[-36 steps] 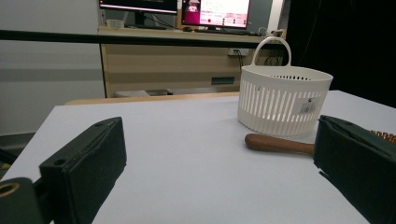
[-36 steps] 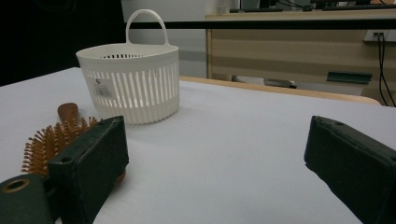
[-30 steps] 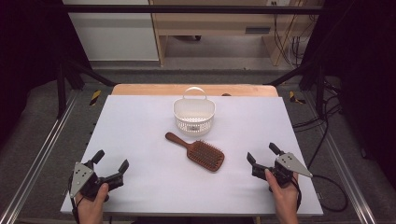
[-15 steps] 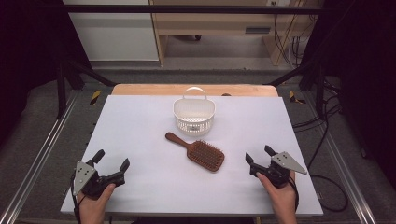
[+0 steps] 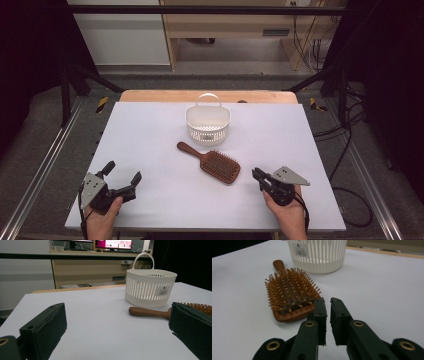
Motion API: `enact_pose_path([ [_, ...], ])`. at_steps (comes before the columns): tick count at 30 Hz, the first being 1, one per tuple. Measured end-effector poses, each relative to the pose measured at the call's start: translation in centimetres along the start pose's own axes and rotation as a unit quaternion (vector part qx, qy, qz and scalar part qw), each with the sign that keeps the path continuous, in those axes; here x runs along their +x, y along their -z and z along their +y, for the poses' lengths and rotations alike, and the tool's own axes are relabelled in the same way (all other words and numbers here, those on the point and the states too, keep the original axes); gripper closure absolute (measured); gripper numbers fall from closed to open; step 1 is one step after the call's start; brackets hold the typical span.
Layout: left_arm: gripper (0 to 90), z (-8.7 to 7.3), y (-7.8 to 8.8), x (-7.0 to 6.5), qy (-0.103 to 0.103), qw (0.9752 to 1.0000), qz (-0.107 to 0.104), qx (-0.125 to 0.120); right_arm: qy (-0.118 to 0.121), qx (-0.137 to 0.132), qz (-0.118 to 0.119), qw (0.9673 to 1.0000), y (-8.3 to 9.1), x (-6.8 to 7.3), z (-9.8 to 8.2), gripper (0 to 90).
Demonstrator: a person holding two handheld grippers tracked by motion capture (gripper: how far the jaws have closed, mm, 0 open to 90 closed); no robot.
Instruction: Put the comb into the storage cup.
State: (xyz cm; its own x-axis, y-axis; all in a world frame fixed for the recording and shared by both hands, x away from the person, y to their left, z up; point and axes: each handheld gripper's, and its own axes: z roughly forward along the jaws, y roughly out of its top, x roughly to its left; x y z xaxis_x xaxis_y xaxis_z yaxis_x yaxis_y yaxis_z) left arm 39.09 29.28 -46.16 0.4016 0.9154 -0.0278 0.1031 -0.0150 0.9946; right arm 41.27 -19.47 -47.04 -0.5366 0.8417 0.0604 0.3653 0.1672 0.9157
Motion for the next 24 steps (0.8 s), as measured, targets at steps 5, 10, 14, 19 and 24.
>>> enact_pose_path([
  [5,1.9,-0.1,-0.1,-0.1,-0.004,1.0000,0.002,0.006,-0.007,0.037,0.020,0.9991,-0.8,0.9,0.4,90.0],
  [10,2.0,-0.1,-0.1,-0.1,-0.003,1.0000,0.001,0.008,0.001,0.051,0.032,0.9982,-1.7,1.9,0.8,90.0],
  [14,2.0,0.0,-0.1,-0.3,-0.005,1.0000,0.000,0.007,0.003,0.058,0.037,0.9976,-2.3,2.7,0.9,90.0],
  [19,2.1,-0.1,-0.2,-0.3,-0.008,0.9999,-0.002,0.009,0.008,0.064,0.037,0.9972,-3.6,3.5,1.1,90.0],
  [24,2.1,-0.1,-0.1,-0.3,-0.007,0.9999,-0.002,0.008,0.004,0.061,0.036,0.9974,-4.0,3.6,1.6,90.0],
])
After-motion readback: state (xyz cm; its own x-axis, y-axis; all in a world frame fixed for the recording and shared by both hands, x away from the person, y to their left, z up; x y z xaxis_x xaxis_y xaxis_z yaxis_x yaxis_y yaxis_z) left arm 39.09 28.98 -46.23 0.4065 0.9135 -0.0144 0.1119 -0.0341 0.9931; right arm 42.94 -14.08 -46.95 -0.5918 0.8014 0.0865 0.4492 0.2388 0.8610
